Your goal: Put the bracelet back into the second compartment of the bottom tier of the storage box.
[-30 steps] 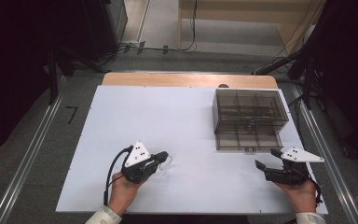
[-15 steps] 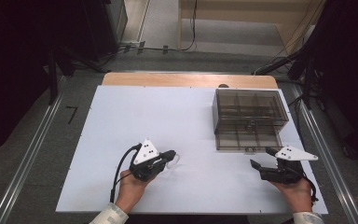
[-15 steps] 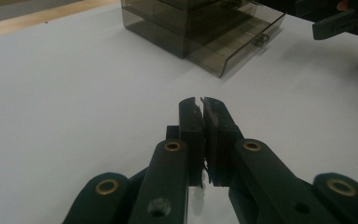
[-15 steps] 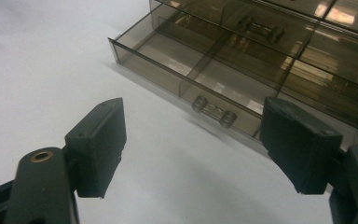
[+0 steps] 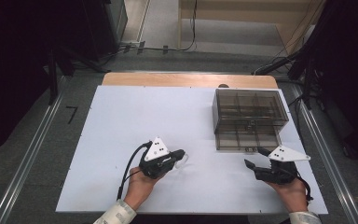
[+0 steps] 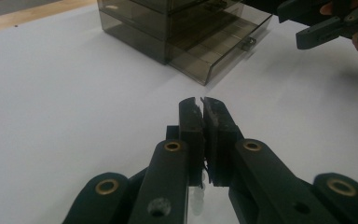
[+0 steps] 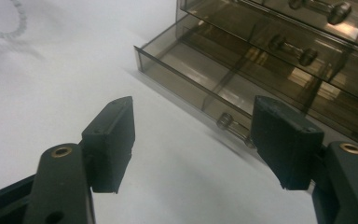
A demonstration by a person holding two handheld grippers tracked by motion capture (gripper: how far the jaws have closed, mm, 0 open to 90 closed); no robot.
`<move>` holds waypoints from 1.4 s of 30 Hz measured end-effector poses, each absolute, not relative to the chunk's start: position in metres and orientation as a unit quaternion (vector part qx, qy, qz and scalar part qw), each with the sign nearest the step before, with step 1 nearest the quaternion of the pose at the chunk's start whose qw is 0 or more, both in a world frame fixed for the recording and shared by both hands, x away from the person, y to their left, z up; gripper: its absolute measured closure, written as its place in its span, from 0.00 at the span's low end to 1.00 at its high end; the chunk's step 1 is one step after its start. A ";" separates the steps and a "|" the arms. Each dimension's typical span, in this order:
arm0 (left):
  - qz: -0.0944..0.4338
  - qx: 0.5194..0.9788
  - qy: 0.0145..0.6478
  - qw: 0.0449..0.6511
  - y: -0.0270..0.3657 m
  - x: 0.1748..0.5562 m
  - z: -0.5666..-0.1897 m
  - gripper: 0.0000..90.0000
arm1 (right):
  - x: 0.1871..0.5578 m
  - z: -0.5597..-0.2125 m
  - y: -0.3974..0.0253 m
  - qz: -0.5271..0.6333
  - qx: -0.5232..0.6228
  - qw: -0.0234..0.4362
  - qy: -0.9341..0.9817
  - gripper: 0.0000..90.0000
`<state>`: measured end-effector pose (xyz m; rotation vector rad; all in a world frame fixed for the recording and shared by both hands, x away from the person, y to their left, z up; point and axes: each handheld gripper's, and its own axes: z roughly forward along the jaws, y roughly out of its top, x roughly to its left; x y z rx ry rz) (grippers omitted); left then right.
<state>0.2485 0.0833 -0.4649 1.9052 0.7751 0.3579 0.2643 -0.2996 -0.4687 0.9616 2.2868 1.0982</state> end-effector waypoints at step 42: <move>0.105 0.799 0.266 0.530 0.022 0.256 -0.465 0.97 | 0.265 -0.470 -0.213 0.411 0.235 0.160 0.866 0.54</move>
